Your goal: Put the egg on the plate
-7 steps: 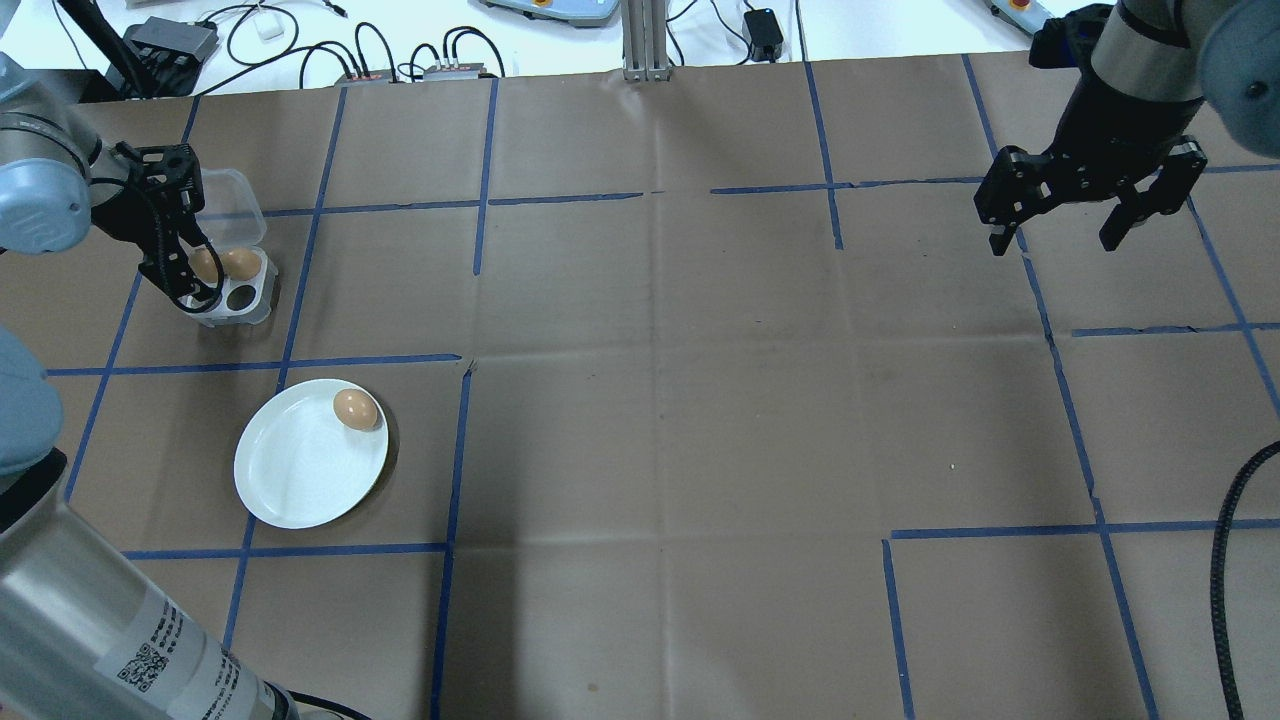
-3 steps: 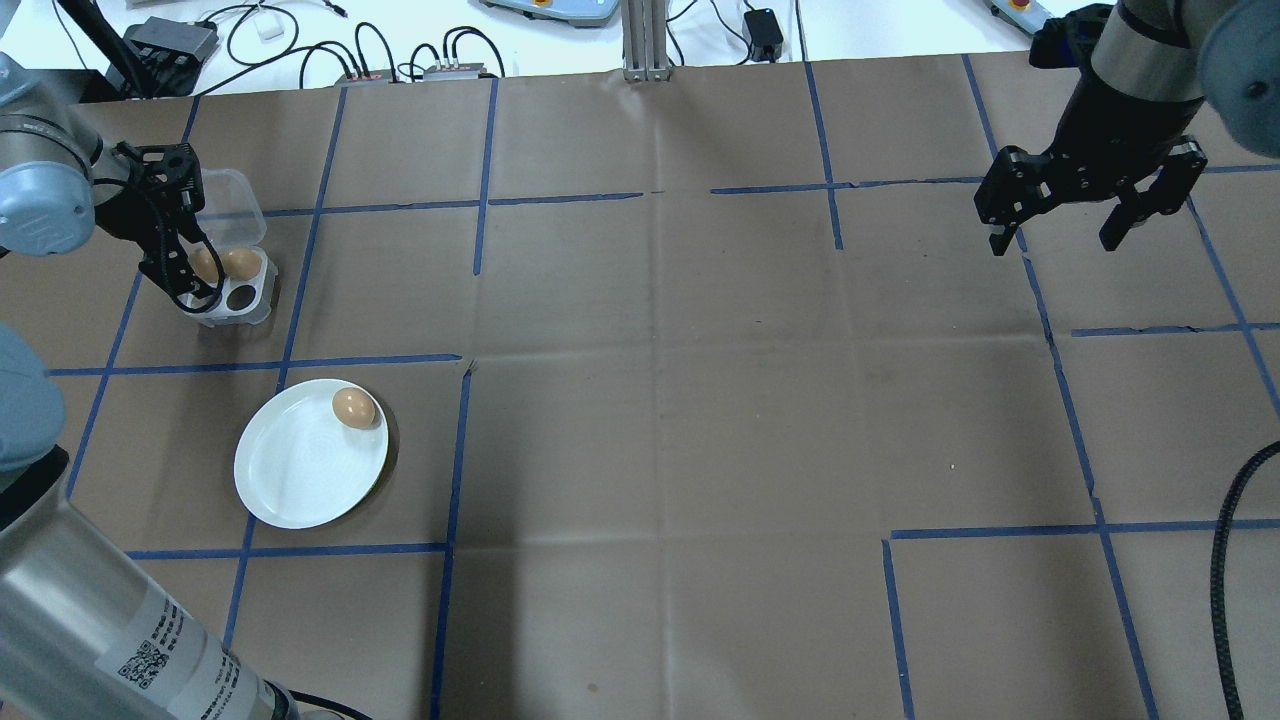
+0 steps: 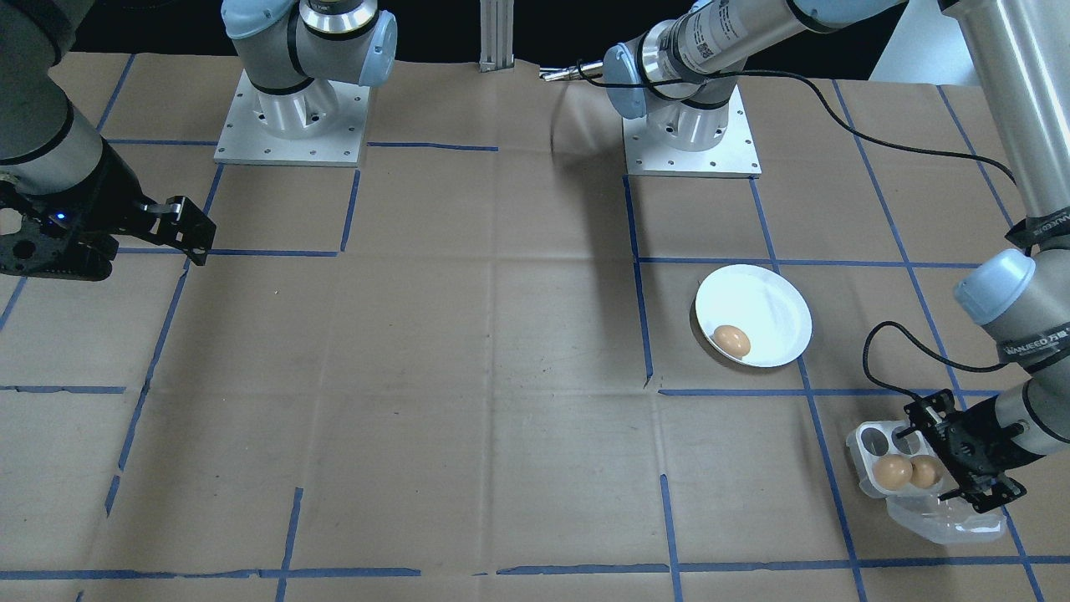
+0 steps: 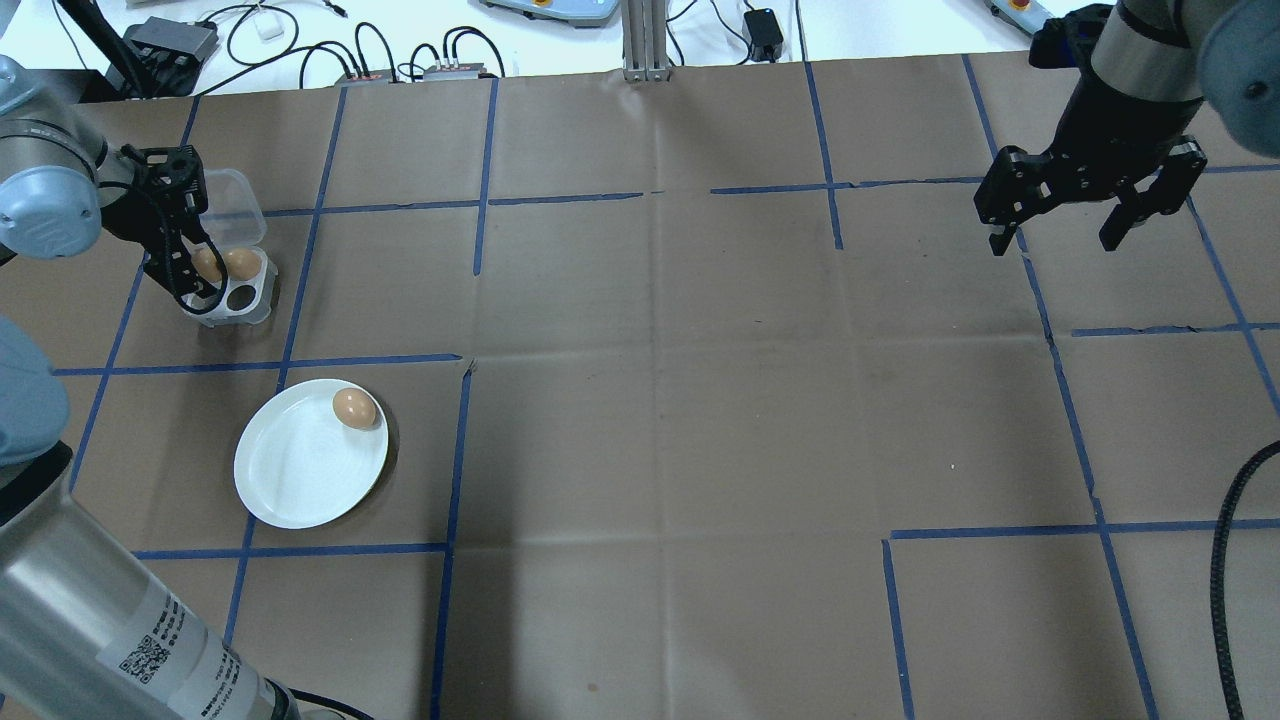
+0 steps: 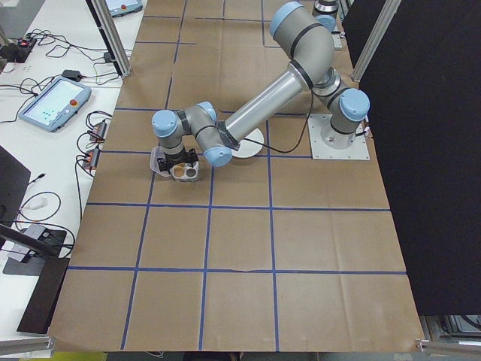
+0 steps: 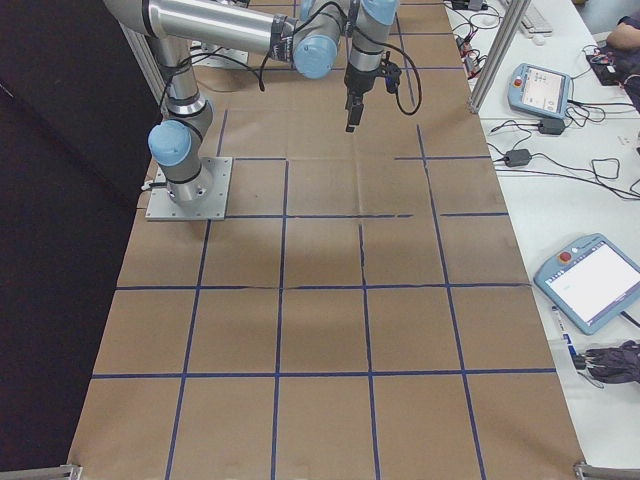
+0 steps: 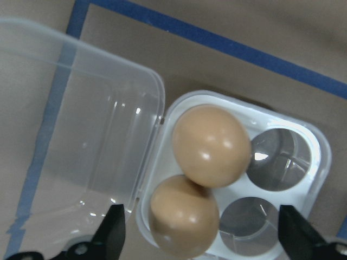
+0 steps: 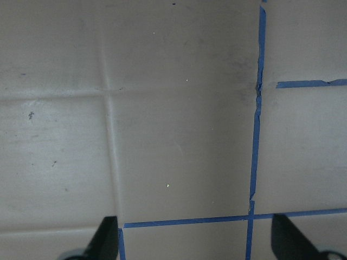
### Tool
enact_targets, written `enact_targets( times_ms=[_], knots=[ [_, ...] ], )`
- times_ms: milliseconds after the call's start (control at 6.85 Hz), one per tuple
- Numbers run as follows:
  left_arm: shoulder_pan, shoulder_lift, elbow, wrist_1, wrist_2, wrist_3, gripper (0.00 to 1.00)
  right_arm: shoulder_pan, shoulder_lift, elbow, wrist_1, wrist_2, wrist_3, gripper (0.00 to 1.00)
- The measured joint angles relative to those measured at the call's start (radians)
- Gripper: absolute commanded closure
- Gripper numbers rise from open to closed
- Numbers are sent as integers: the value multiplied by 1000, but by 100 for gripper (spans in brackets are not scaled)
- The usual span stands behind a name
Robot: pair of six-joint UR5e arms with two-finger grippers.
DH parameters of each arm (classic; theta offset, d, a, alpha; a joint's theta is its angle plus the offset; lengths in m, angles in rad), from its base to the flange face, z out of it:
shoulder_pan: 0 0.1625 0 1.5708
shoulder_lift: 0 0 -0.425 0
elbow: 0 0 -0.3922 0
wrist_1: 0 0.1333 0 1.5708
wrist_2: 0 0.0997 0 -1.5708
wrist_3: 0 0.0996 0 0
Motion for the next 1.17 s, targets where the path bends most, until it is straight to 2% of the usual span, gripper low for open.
enact_targets(
  times_ms=[292, 730, 876, 1022, 1169],
  knots=[
    [0, -2, 1, 14, 1, 11, 30, 0, 0, 0, 0, 0, 0, 0],
    [0, -7, 7, 24, -1, 19, 47, 0, 0, 0, 0, 0, 0, 0],
    [0, -11, 9, 25, -1, 19, 58, 0, 0, 0, 0, 0, 0, 0],
    [0, -13, 11, 25, 0, 20, 75, 0, 0, 0, 0, 0, 0, 0],
    [0, -15, 11, 25, 2, 21, 87, 0, 0, 0, 0, 0, 0, 0]
  ],
)
